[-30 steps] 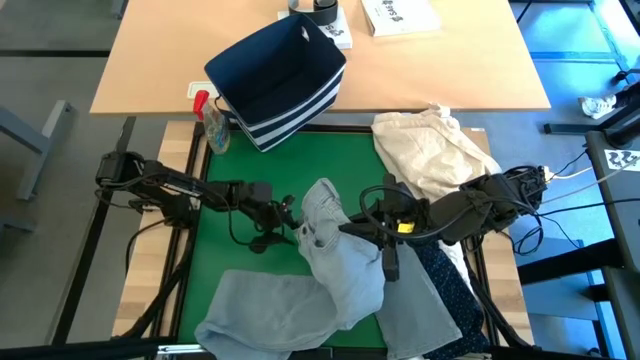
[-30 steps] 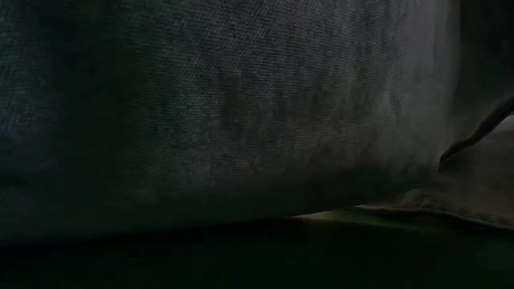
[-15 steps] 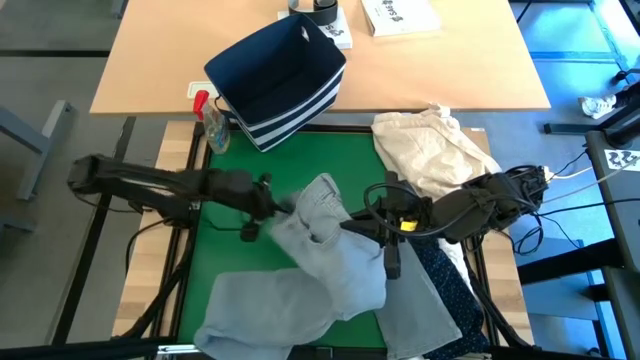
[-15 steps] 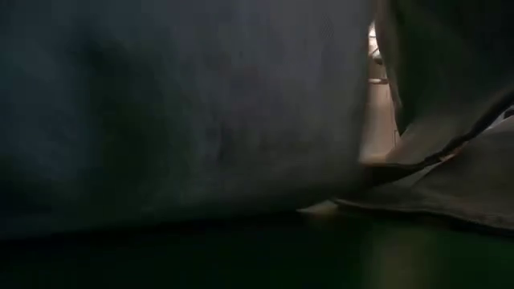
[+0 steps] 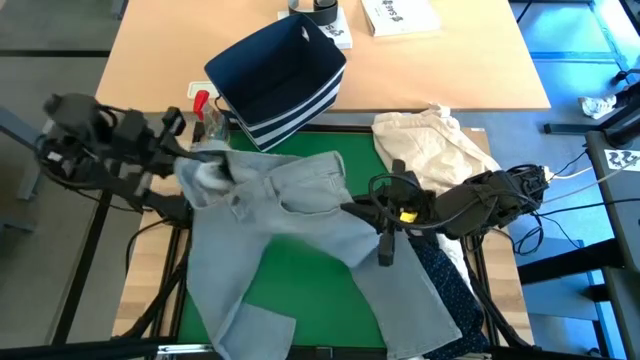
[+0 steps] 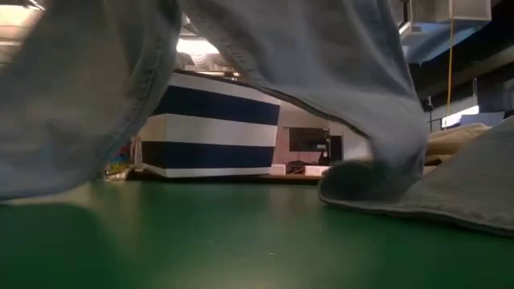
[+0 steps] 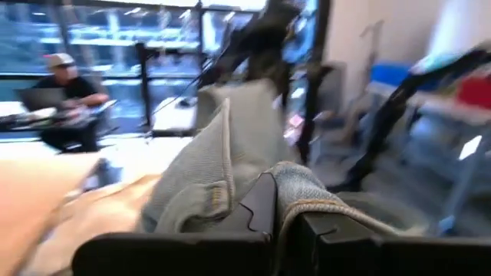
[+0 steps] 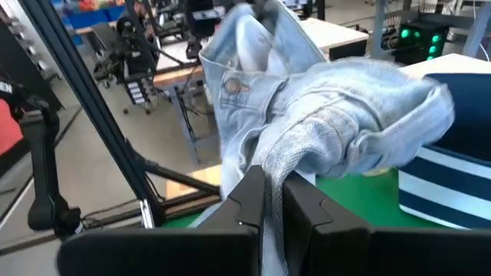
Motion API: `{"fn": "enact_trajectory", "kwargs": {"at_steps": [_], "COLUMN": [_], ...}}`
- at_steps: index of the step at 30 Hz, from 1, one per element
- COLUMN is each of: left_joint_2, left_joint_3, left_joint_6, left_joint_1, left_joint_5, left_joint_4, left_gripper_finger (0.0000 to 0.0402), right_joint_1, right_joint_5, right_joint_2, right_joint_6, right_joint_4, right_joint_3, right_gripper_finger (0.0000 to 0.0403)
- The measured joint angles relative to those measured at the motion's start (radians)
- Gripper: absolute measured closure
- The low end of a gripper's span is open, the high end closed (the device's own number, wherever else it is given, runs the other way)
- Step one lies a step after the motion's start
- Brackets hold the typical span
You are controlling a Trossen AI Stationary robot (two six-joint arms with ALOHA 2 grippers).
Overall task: Fold laundry
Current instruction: Fold the blue jeans
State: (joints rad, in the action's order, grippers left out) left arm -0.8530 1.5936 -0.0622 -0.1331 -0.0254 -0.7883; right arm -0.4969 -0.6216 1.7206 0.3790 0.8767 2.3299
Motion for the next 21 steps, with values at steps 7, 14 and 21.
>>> {"fn": "enact_trajectory", "kwargs": {"at_steps": [7,14,21], "left_joint_2": [-0.064,-0.131,-0.280], "left_joint_3": [0.100,0.100,0.117], "left_joint_6": [-0.184,-0.373,-0.331], "left_joint_1": [-0.072,-0.250,-0.522], "left_joint_5": [-0.131,-0.106,0.101], "left_joint_4": [0.005,0.029,0.305], "left_gripper_finger": [0.0395,0.0398,0.0399], "right_joint_1": [-0.039,-0.213,-0.385], "right_joint_5": [0.013,-0.042,-0.089], "right_joint_2": [0.032,0.066,0.088], "right_joint_6": [-0.081,-0.205,-0.257], "right_joint_4": [-0.142,-0.298,-0.430], "right_joint_3": [0.000,-0.001,-0.001], "right_gripper_finger": [0.0384,0.0391,0.0392]}}
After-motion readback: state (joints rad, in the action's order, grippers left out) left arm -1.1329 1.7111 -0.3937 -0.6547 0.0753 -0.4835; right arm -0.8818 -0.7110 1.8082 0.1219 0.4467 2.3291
